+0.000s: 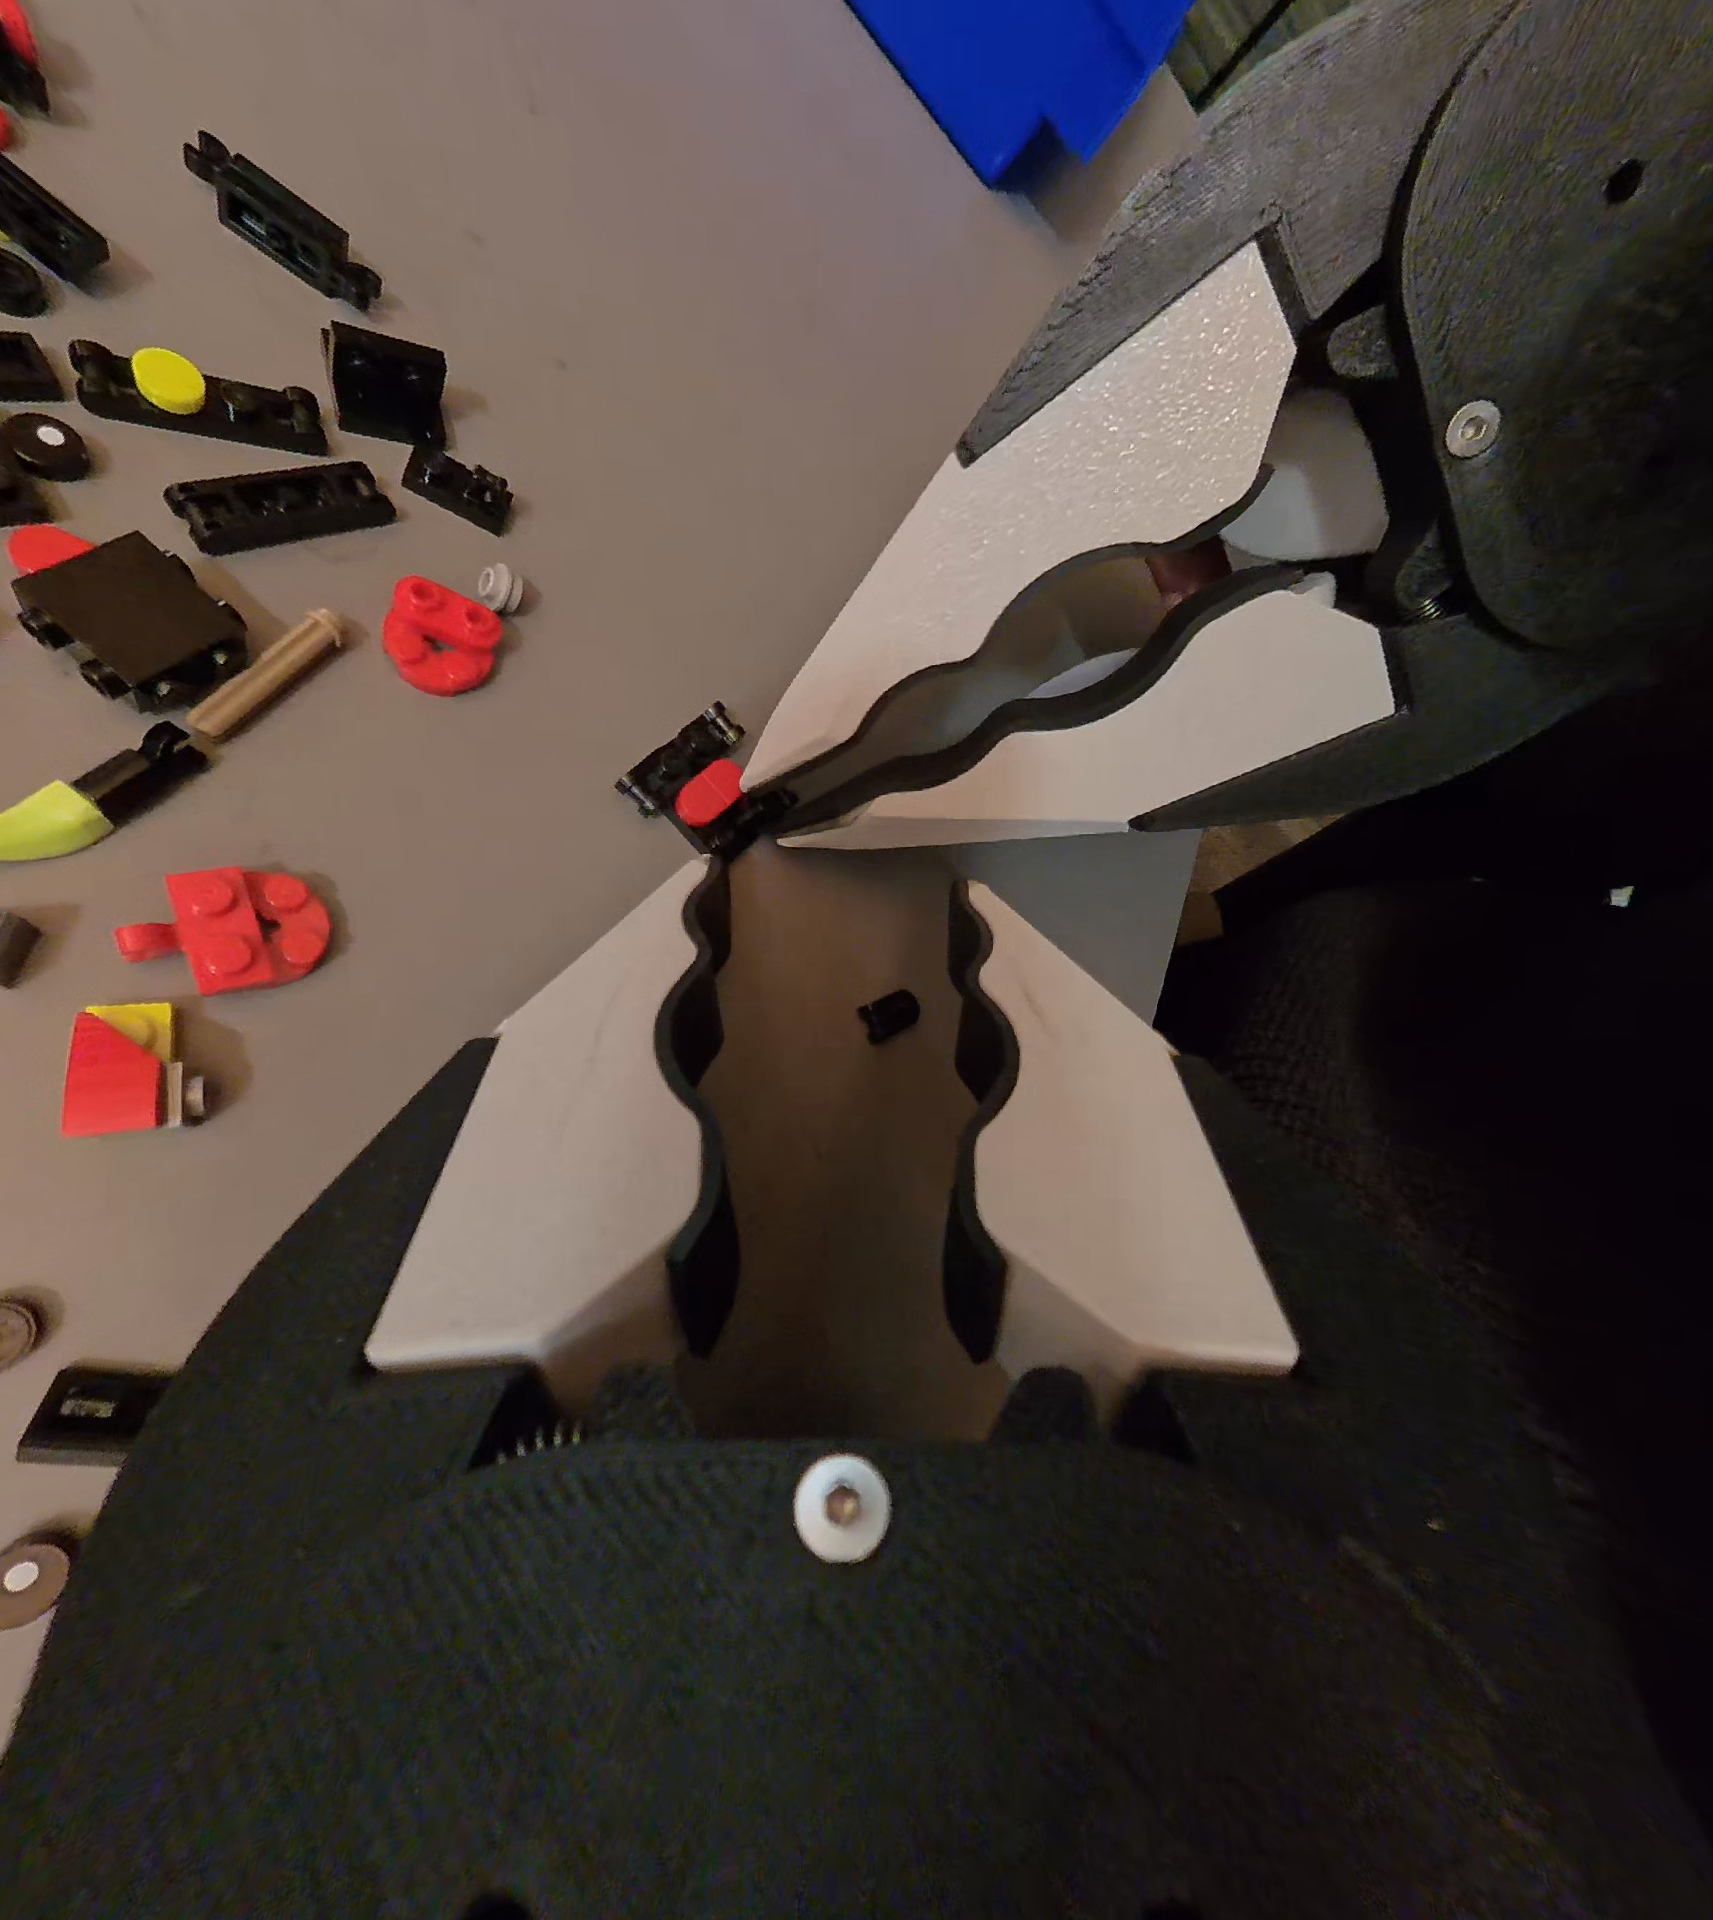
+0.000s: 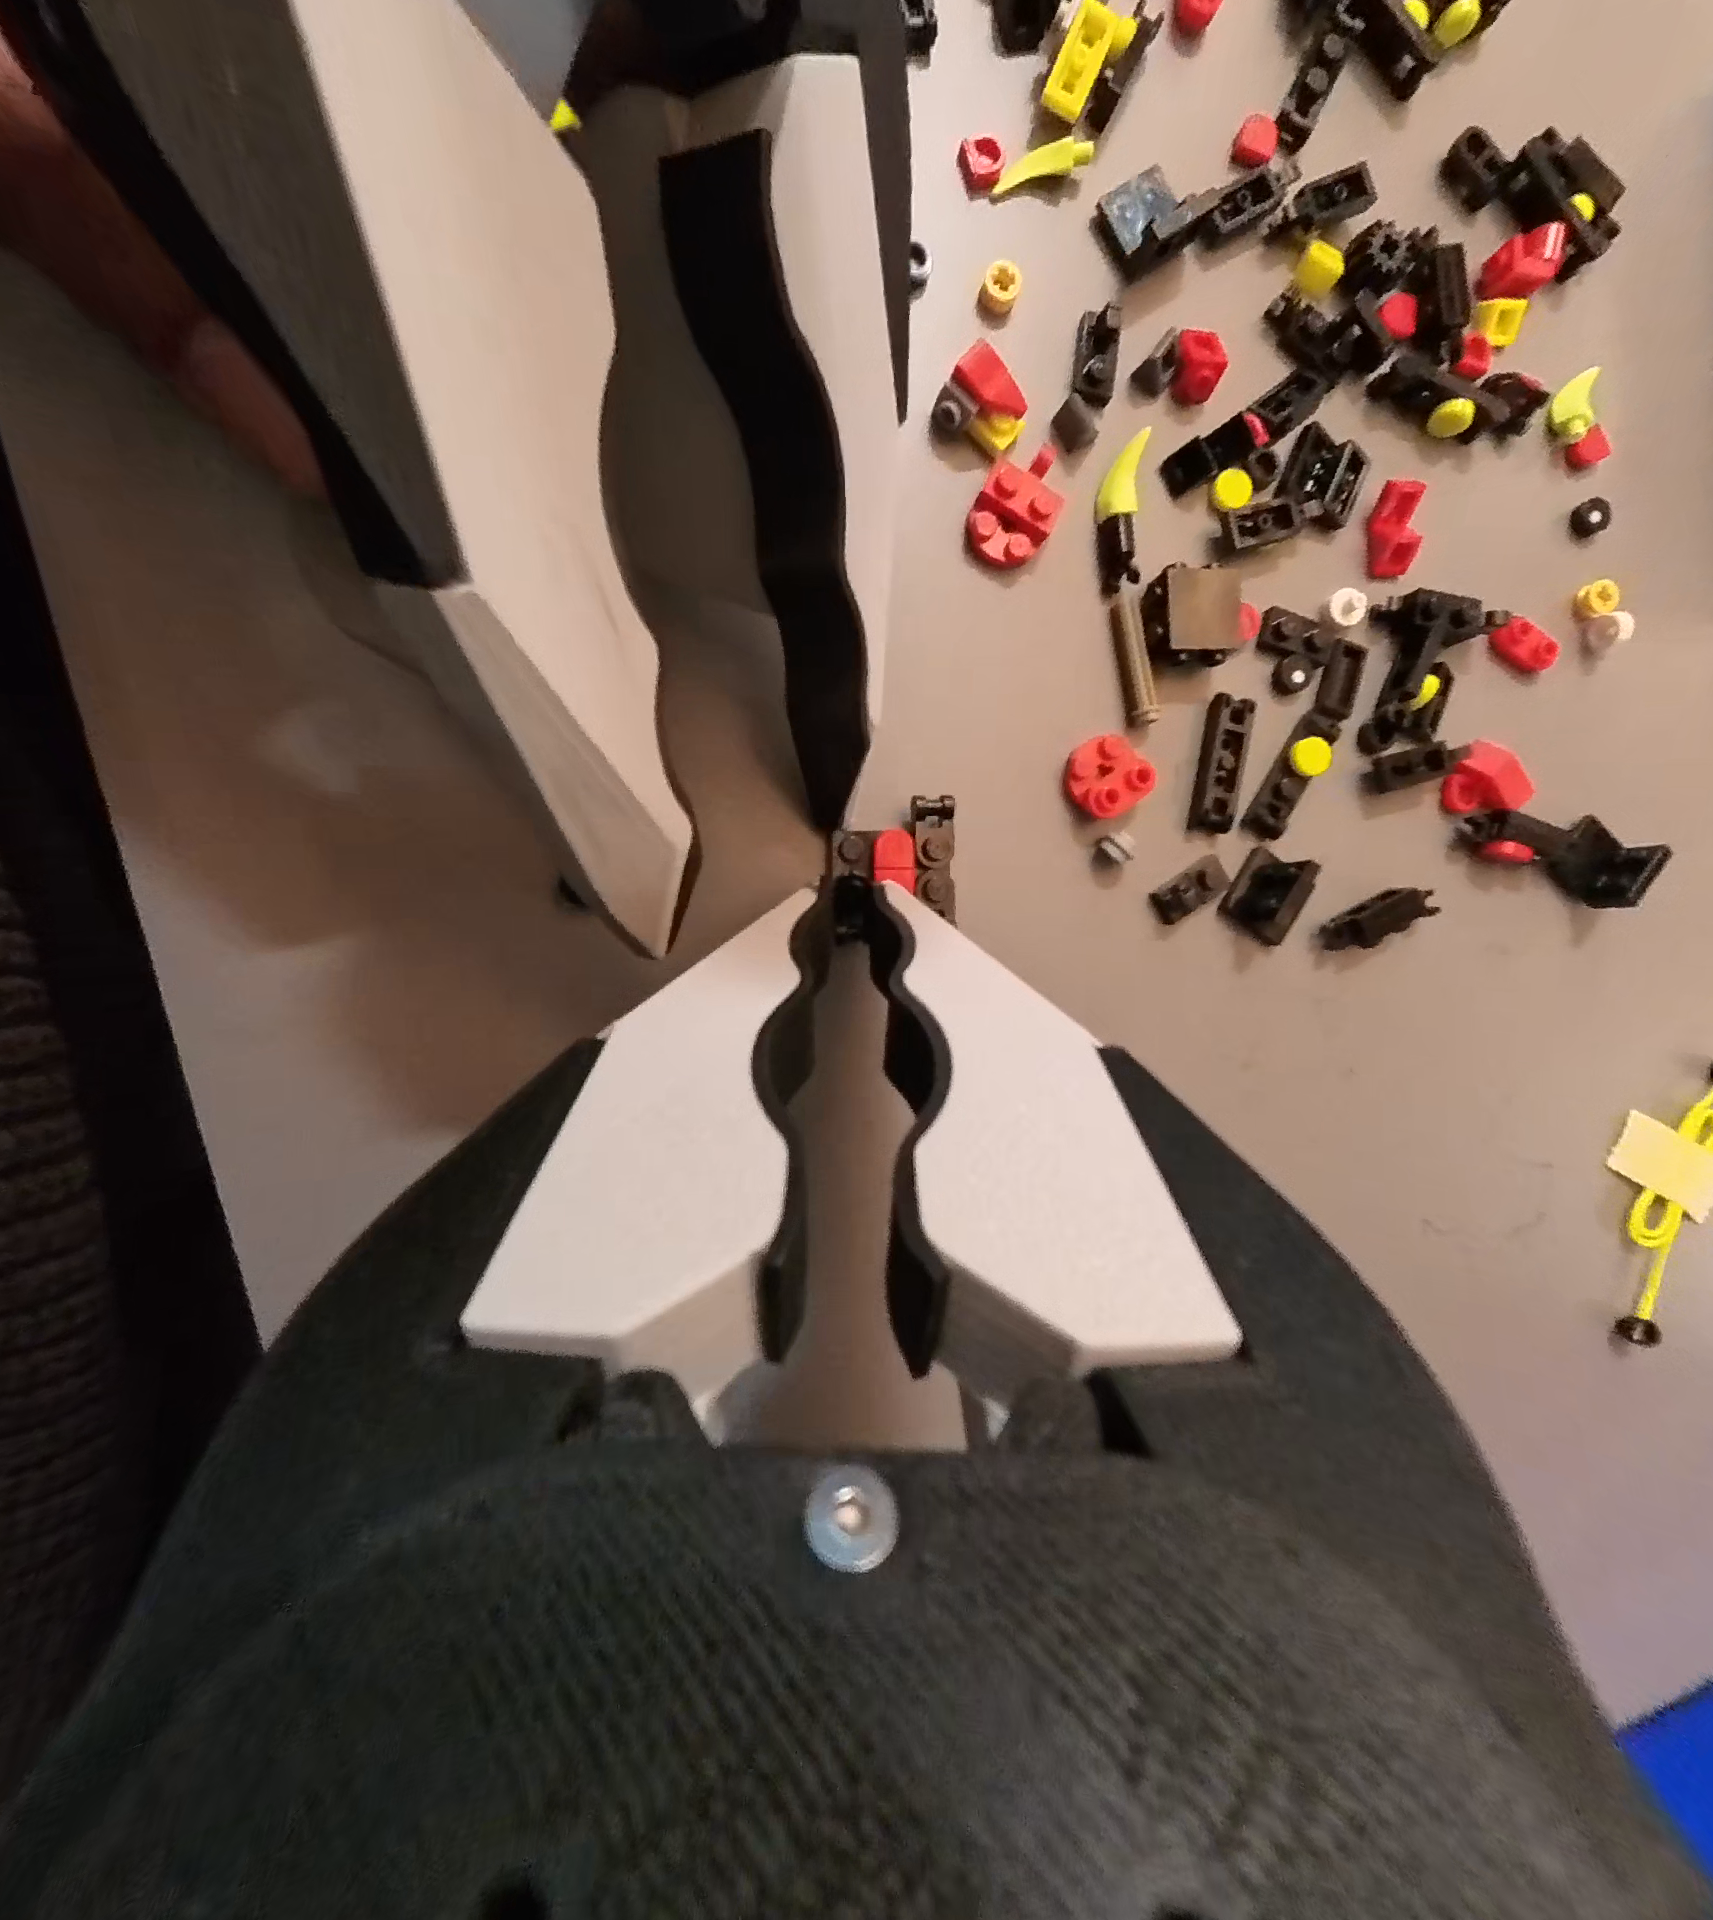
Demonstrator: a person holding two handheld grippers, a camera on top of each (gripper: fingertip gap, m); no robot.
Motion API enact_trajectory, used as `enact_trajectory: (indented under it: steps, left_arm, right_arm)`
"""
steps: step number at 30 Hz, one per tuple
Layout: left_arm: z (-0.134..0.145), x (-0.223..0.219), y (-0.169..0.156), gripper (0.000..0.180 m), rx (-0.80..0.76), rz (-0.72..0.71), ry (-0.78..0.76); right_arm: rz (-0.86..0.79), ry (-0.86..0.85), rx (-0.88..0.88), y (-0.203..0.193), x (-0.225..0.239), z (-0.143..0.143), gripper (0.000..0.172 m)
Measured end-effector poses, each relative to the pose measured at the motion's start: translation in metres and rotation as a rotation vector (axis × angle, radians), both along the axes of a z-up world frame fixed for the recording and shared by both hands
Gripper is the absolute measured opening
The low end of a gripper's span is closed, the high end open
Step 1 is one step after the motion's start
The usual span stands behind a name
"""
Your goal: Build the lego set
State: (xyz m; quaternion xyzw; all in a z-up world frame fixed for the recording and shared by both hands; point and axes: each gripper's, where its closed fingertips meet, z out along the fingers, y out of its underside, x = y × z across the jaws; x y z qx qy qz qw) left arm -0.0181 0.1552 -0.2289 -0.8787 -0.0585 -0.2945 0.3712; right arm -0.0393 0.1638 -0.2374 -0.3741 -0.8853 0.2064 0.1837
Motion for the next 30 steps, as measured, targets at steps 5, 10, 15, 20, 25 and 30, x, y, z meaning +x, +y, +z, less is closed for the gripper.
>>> enact_trajectory:
  steps: [5,10,15,20,25,30]
  left_arm:
    - [0.000,0.001,-0.001,0.041,0.006,-0.013,0.022]
    - [-0.001,0.002,-0.001,0.041,0.005,-0.021,0.044]
    - [-0.001,0.017,-0.003,0.032,-0.023,-0.066,-0.059]
    - [-0.001,0.025,-0.004,0.031,-0.032,-0.080,-0.081]
    - [0.003,0.013,-0.007,0.027,-0.047,-0.059,-0.120]
    - [-0.003,-0.006,-0.010,0.023,-0.077,0.006,-0.044]
  right_arm:
    - [0.003,-0.043,0.004,0.000,0.000,-0.001,0.005]
    - [0.007,-0.096,0.007,0.001,-0.001,-0.001,0.005]
    - [0.049,-0.124,-0.048,-0.006,-0.004,-0.001,0.005]
    - [0.077,-0.167,-0.050,-0.008,-0.006,-0.001,0.005]
    - [0.094,-0.183,-0.032,-0.009,-0.006,-0.001,0.005]
    - [0.121,-0.205,0.011,-0.009,-0.006,-0.001,0.005]
